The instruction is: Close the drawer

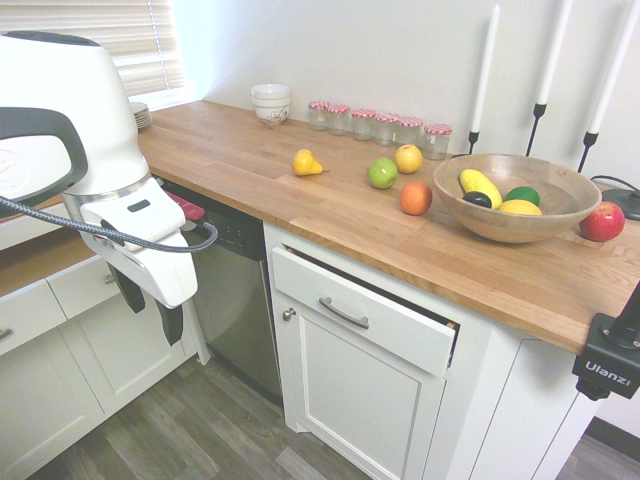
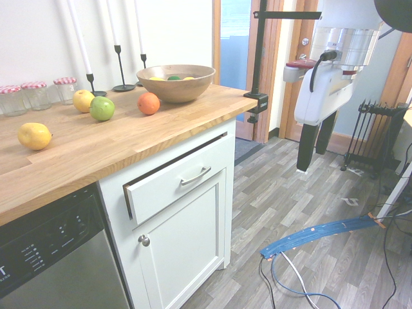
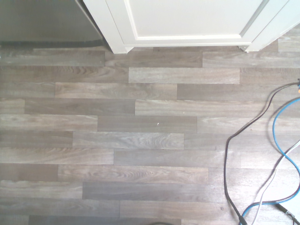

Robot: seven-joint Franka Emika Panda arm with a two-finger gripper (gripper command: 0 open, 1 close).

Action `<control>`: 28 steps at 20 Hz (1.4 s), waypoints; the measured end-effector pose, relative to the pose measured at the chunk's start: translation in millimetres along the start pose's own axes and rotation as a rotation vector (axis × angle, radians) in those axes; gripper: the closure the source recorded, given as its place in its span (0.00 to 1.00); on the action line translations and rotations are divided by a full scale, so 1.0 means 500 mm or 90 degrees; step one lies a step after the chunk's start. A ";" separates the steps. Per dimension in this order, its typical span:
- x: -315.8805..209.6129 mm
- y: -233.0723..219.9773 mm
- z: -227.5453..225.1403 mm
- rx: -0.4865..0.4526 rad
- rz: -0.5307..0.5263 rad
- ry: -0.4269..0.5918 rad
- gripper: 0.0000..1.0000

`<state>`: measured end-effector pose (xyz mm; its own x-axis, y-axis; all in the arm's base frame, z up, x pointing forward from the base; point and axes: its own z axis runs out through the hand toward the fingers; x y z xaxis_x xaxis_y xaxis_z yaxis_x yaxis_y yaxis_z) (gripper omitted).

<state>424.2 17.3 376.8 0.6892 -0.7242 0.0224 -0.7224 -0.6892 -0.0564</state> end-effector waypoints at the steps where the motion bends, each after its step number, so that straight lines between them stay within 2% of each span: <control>1: 0.000 0.000 0.000 0.000 0.000 0.000 0.00; 5: 0.004 -0.002 0.012 0.001 0.001 0.000 0.00; 16: 0.042 0.011 0.144 -0.022 0.018 -0.028 0.00; 28: 0.077 0.067 0.345 -0.059 0.027 -0.065 0.00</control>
<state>436.2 -29.5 203.5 0.6568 -0.7499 -0.0792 -0.7498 -0.6606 0.0371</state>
